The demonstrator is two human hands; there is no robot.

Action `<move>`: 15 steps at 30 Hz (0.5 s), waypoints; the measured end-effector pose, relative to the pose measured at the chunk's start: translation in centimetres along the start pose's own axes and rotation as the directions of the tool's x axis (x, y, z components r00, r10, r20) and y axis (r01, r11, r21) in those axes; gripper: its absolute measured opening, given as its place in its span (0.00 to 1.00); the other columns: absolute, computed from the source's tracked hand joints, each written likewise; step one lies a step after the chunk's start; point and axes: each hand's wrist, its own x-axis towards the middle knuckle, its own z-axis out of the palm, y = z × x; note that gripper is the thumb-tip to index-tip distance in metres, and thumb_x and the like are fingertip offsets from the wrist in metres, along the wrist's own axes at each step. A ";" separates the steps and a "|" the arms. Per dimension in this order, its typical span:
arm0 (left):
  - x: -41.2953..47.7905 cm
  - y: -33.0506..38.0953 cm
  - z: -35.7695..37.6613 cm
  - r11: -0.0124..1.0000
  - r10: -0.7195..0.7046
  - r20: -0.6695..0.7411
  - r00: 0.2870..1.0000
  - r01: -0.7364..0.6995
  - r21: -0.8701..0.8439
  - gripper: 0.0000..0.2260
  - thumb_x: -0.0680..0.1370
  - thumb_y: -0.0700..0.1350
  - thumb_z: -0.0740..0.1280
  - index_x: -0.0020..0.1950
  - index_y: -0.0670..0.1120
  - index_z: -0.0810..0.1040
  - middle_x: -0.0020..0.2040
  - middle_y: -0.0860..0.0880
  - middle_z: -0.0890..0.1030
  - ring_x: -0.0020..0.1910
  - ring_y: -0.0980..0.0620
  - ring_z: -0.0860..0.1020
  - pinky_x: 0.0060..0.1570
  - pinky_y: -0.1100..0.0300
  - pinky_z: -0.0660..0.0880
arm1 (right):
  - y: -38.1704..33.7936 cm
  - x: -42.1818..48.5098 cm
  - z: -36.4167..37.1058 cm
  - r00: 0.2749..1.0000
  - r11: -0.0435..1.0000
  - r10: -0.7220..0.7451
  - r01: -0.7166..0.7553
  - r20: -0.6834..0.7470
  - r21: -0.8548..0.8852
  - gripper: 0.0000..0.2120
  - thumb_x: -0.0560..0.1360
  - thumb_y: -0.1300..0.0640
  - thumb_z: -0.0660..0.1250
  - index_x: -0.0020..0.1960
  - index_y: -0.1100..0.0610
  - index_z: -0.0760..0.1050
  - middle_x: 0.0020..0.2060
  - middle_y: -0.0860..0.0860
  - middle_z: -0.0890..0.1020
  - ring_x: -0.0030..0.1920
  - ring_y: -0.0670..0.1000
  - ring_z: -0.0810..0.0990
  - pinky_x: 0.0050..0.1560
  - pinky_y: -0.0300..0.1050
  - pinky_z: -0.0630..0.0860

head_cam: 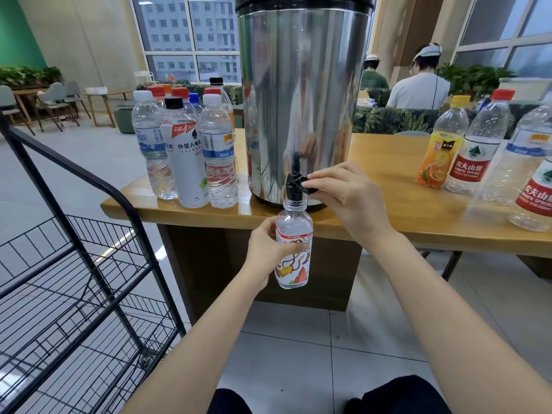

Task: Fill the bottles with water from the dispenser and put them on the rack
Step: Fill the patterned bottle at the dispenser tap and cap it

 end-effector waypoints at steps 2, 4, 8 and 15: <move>0.0 0.0 0.0 1.000 0.001 0.002 1.000 -0.001 -0.003 0.30 0.67 0.41 0.80 0.66 0.49 0.73 0.60 0.50 0.81 0.58 0.50 0.79 0.60 0.46 0.77 | 0.0 0.0 0.0 1.000 1.000 0.003 -0.003 0.001 0.004 0.11 0.75 0.56 0.67 0.55 0.56 0.83 0.50 0.50 0.84 0.50 0.53 0.78 0.40 0.51 0.78; 0.1 0.0 -0.1 1.000 0.002 0.003 1.000 -0.002 -0.003 0.30 0.67 0.41 0.80 0.66 0.49 0.73 0.59 0.50 0.81 0.58 0.50 0.79 0.60 0.47 0.77 | 0.0 0.1 -0.1 1.000 1.000 0.004 -0.004 0.002 0.004 0.10 0.75 0.57 0.69 0.55 0.56 0.83 0.50 0.50 0.84 0.50 0.53 0.78 0.40 0.51 0.78; 0.1 0.0 -0.1 1.000 -0.009 0.001 1.000 0.009 -0.003 0.30 0.67 0.41 0.80 0.66 0.49 0.73 0.59 0.50 0.80 0.58 0.50 0.79 0.60 0.47 0.77 | -0.1 0.1 -0.1 1.000 1.000 0.006 -0.006 0.006 0.007 0.10 0.75 0.58 0.69 0.55 0.56 0.83 0.50 0.51 0.84 0.50 0.53 0.78 0.40 0.51 0.79; 0.2 -0.2 -0.1 1.000 -0.014 0.003 1.000 0.014 -0.001 0.31 0.67 0.41 0.80 0.67 0.50 0.73 0.59 0.50 0.80 0.57 0.51 0.79 0.56 0.51 0.77 | -0.2 0.2 -0.1 1.000 1.000 0.006 -0.006 0.011 0.016 0.11 0.75 0.55 0.66 0.54 0.56 0.83 0.49 0.51 0.84 0.51 0.53 0.78 0.40 0.50 0.79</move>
